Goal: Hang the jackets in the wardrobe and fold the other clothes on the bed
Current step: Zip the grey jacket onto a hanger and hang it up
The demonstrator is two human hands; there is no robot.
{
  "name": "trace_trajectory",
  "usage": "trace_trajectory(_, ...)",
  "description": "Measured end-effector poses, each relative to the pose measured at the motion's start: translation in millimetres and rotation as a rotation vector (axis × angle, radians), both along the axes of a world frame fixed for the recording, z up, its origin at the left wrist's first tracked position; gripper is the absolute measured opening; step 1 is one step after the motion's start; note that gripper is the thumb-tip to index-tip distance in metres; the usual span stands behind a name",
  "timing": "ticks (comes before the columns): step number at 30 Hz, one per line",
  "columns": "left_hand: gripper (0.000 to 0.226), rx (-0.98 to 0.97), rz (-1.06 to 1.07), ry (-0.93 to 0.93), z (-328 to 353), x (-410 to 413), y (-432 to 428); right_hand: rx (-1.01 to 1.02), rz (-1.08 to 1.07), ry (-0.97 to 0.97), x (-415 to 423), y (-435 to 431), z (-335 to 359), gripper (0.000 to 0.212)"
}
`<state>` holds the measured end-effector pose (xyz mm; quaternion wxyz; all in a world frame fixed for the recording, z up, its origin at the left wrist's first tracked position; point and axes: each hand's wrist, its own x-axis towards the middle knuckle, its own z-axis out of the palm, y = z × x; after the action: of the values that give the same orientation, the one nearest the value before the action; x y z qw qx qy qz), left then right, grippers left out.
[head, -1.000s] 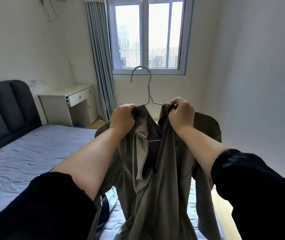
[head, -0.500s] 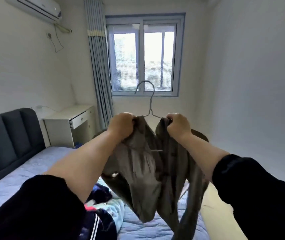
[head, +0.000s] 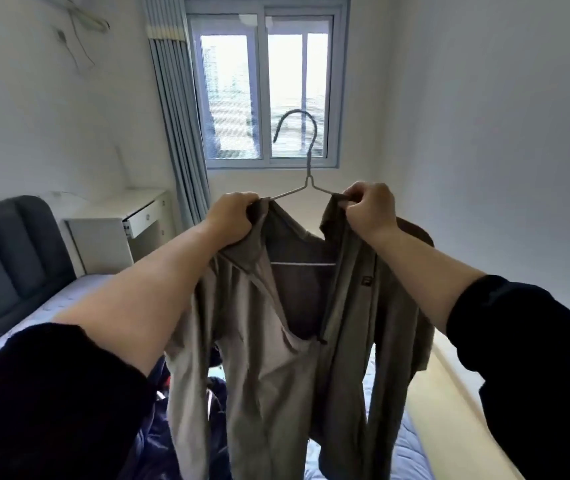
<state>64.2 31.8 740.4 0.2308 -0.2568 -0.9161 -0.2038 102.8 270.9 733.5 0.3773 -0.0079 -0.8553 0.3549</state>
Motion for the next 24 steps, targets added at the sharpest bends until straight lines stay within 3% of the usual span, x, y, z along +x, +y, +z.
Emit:
trace_trajectory(4,0.027,-0.204,0.051,-0.076,-1.9,5.7,-9.5,0.078,-0.006,0.044,8.1,-9.1,-8.4,0.006)
trace_trajectory(8,0.022,-0.083,0.121,0.232,-19.1,8.9,-21.2,0.137,-0.022,0.065,7.6,-16.0,-12.5,0.005)
trace_trajectory(11,0.018,-0.202,0.152,0.236,-40.6,15.1,-25.9,0.344,-0.068,-0.009,3.7,-21.4,-26.1,0.018)
trace_trajectory(13,0.016,-0.097,0.192,0.232,-50.8,14.8,-33.5,0.317,-0.115,0.063,-0.3,-19.1,-31.8,0.022)
trace_trajectory(18,0.019,0.026,0.284,0.058,-64.4,0.8,-51.3,0.303,-0.094,-0.139,-15.4,-0.9,-42.2,0.020)
trace_trajectory(21,0.025,0.084,0.167,-0.144,-61.3,-3.5,-47.9,0.263,-0.044,-0.183,-19.3,5.7,-47.7,0.018)
trace_trajectory(24,0.017,0.012,0.061,-0.314,-53.3,-3.7,-46.5,0.213,-0.012,-0.132,-20.2,7.9,-52.1,0.023)
